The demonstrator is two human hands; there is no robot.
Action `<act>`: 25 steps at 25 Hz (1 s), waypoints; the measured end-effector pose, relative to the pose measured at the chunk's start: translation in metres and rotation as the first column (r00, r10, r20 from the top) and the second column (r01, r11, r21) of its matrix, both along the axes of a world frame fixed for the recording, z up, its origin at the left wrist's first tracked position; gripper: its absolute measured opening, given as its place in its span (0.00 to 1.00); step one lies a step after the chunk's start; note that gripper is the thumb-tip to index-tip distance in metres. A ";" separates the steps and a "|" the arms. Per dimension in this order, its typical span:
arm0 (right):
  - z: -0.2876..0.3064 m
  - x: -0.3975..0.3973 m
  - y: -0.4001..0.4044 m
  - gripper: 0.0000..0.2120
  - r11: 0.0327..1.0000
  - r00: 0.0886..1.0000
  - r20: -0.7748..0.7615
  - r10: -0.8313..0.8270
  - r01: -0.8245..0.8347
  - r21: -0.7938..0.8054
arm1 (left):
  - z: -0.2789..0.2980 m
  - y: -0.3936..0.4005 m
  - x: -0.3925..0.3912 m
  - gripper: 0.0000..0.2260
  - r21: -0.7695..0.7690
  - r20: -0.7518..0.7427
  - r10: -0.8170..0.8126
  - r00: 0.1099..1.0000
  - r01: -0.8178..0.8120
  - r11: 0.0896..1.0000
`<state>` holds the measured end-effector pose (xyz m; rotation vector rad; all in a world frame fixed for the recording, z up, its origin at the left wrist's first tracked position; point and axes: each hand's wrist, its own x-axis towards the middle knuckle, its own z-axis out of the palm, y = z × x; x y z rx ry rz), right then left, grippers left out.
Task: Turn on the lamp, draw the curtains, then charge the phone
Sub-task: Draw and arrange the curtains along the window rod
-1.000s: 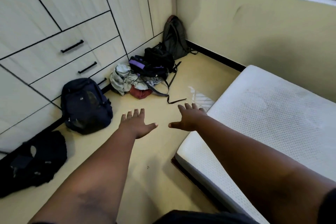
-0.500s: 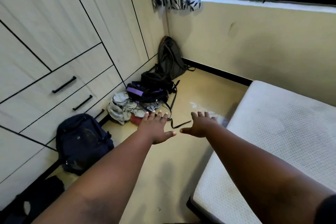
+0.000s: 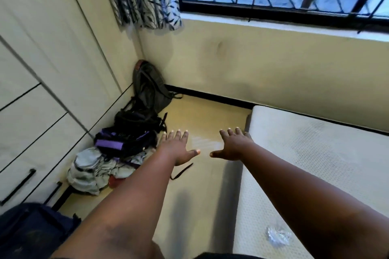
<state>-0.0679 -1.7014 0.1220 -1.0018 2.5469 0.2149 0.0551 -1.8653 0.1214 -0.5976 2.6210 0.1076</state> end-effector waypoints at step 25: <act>0.072 -0.257 -0.260 0.49 0.995 0.984 -0.152 -0.089 0.080 -0.067 | 0.070 -0.264 -0.308 0.40 -0.092 -0.177 -0.188 0.966 0.174 0.981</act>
